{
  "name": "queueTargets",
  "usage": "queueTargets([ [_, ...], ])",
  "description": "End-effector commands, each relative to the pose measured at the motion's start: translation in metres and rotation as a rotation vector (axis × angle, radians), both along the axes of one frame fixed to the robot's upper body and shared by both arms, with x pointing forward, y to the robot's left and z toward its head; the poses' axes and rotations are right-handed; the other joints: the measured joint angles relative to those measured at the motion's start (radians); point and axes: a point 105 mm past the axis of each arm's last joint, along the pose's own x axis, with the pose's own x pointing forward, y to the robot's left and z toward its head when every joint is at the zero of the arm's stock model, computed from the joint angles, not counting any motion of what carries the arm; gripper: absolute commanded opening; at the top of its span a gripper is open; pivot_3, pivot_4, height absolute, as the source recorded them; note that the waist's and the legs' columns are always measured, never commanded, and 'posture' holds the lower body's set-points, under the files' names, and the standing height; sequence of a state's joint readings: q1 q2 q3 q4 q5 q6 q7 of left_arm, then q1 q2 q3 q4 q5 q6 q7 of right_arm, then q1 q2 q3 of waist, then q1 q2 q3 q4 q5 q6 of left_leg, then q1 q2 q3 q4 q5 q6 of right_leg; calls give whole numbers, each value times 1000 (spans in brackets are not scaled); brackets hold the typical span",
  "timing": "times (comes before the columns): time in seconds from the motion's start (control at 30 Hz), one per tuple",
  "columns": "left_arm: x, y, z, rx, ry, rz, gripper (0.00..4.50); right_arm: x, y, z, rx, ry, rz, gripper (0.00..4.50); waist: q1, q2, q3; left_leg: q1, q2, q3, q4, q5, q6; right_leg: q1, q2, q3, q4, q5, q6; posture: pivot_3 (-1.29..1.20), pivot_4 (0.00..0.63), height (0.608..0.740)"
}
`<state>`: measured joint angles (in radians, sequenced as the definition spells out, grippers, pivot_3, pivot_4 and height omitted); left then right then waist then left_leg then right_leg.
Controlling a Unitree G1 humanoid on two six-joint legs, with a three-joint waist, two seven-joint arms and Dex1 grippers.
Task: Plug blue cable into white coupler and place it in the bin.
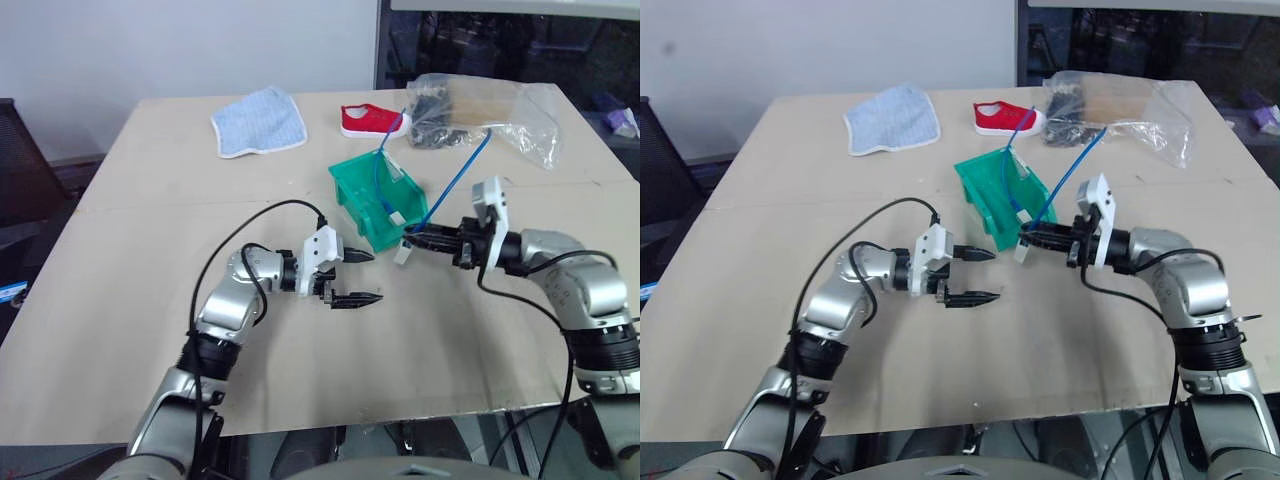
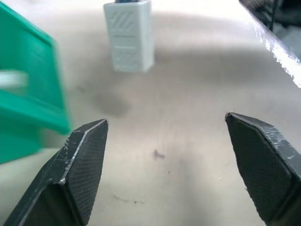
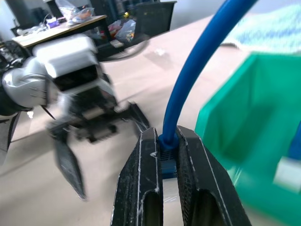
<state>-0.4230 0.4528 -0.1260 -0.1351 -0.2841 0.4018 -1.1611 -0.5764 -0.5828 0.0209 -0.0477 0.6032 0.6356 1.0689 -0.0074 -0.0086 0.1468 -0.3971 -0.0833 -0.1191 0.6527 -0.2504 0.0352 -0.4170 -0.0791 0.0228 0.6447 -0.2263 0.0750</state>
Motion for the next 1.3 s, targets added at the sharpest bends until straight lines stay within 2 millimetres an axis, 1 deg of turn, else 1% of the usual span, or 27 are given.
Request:
queueTargets([
  [0.03,2,13,30,-57,-47,174,4100,20,3,18,-47,-2,-1,0,-3,0,0,0,0,0,0,0,0,0,1,0,0,0,0,0,150,740],
  [0.1,6,21,36,-71,-59,267,4100,40,12,23,-69,-16,-25,0,-12,1,1,0,0,2,0,0,0,0,1,2,0,0,0,0,150,740],
  [0.13,8,23,37,-75,-64,302,4100,54,16,22,-88,-37,-62,0,-14,1,1,1,0,3,0,1,-1,0,1,2,0,0,0,0,150,740],
  [0.17,9,25,38,-77,-67,323,4100,63,19,20,-106,-52,-86,0,-11,1,1,1,0,3,0,2,-4,0,1,2,0,1,-1,0,150,740],
  [0.23,11,26,39,-81,-72,355,4100,79,25,18,-122,-65,-115,0,-8,1,1,1,1,2,-2,3,-5,-1,3,1,-1,1,-1,0,150,740],
  [0.3,11,29,41,-74,-81,383,4100,88,34,13,-142,-67,-101,0,-8,1,2,0,0,4,-2,3,-5,-1,3,2,-2,1,-1,0,150,740],
  [0.33,12,30,41,-66,-86,393,4148,91,38,11,-148,-69,-95,756,-8,1,2,0,0,4,-2,3,-5,-1,2,3,-2,1,-1,0,150,740],
  [0.37,12,31,41,-66,-88,401,4148,96,40,13,-138,-81,-119,1150,-8,1,2,0,0,4,-2,3,-5,-1,2,3,-2,1,-1,0,150,740],
  [0.4,13,32,42,-68,-89,407,4148,103,41,18,-118,-113,-162,1393,-8,1,2,0,0,4,-2,3,-5,-1,2,3,-2,1,-1,0,150,740],
  [0.43,14,33,42,-69,-89,412,4148,110,40,25,-102,-152,-215,1998,-9,1,2,0,0,4,-2,3,-5,-2,2,3,-2,1,-1,0,150,740],
  [0.47,15,35,42,-67,-89,418,4148,122,35,36,-70,-213,-322,2299,-9,1,2,0,0,4,-2,3,-5,-2,2,3,-2,1,-1,0,150,740],
  [0.53,16,37,41,-63,-88,425,4148,135,24,52,-22,-286,-461,3086,-9,1,3,-1,0,4,-3,3,-6,-3,3,3,-2,1,-1,0,150,740],
  [0.6,17,39,39,-61,-86,428,4148,143,5,68,34,-355,-591,4009,-8,1,3,-1,0,3,-3,4,-6,-3,3,3,-2,1,-1,0,150,740],
  [0.63,17,39,39,-60,-85,429,4148,145,-1,73,54,-373,-621,4411,-8,1,3,-1,0,3,-3,4,-6,-3,3,3,-2,1,-1,0,150,740],
  [0.77,17,41,37,-55,-84,430,4148,144,-14,78,80,-417,-662,4411,-13,2,3,-1,0,4,-4,4,-6,-3,3,3,-2,1,-1,0,150,740],
  [0.87,18,42,36,-51,-82,439,4148,140,-31,78,105,-442,-678,4411,-25,2,3,0,0,5,-4,4,-6,-3,4,4,-2,1,-1,0,150,740],
  [0.93,16,45,33,-55,-76,454,4148,126,-36,68,133,-426,-592,4411,-26,2,3,-1,0,5,-4,4,-6,-3,4,4,-1,1,-1,0,150,740],
  [1.0,10,49,28,-56,-72,460,4148,103,-37,51,142,-401,-461,4411,-27,2,3,0,1,4,-4,4,-6,-3,4,4,-2,1,-1,0,150,740],
  [1.07,2,54,22,-66,-50,490,4148,77,-41,34,130,-372,-372,4411,-28,2,3,-1,1,4,-4,4,-6,-3,3,5,-3,1,-1,0,150,740],
  [1.13,-2,63,15,-45,-67,550,4148,50,-48,14,106,-318,-304,4411,-26,2,3,-2,1,4,-4,4,-6,-4,0,5,-3,1,-1,0,150,740],
  [1.2,-11,68,6,-34,-59,578,4148,27,-57,-8,59,-262,-274,4411,-25,3,3,-2,1,5,-4,3,-6,-4,-1,5,-3,1,-1,0,150,740],
  [1.3,-24,78,-4,-74,-47,651,4148,2,-77,-40,-27,-178,-296,4411,-25,4,3,0,1,6,-4,1,-2,-3,-1,7,-2,1,-1,0,150,740],
])
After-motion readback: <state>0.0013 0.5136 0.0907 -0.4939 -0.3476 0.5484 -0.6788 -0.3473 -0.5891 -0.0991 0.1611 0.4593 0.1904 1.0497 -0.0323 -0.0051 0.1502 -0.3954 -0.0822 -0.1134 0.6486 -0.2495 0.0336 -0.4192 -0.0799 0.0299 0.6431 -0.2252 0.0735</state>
